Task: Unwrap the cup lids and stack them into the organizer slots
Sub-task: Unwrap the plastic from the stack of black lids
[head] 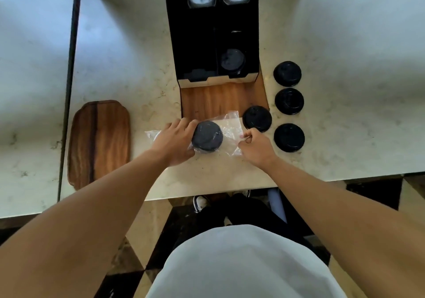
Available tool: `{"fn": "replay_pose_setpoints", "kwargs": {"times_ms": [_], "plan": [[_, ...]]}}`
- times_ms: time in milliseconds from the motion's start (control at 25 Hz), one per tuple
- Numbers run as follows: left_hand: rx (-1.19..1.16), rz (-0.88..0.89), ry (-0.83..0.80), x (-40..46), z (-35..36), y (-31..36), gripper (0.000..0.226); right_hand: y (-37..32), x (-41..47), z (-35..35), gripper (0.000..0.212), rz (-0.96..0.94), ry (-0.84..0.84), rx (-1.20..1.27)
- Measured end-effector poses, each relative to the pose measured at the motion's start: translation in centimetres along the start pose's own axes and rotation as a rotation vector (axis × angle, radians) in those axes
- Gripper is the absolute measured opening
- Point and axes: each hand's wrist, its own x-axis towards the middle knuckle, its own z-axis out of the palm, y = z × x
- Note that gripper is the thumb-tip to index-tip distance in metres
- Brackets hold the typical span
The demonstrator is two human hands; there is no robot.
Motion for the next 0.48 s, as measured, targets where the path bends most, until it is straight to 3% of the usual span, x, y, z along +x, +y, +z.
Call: {"fn": "replay_pose_setpoints", "kwargs": {"times_ms": [320,480], "plan": [[0.025,-0.048,-0.057,-0.2,1.7,0.1,0.082,0.2,0.6,0.4,0.03,-0.002,-0.05,-0.092],[-0.017,-0.03,-0.028,-0.6,1.7,0.0,0.094,0.0,0.5,0.4,0.033,0.0,-0.064,-0.086]]}}
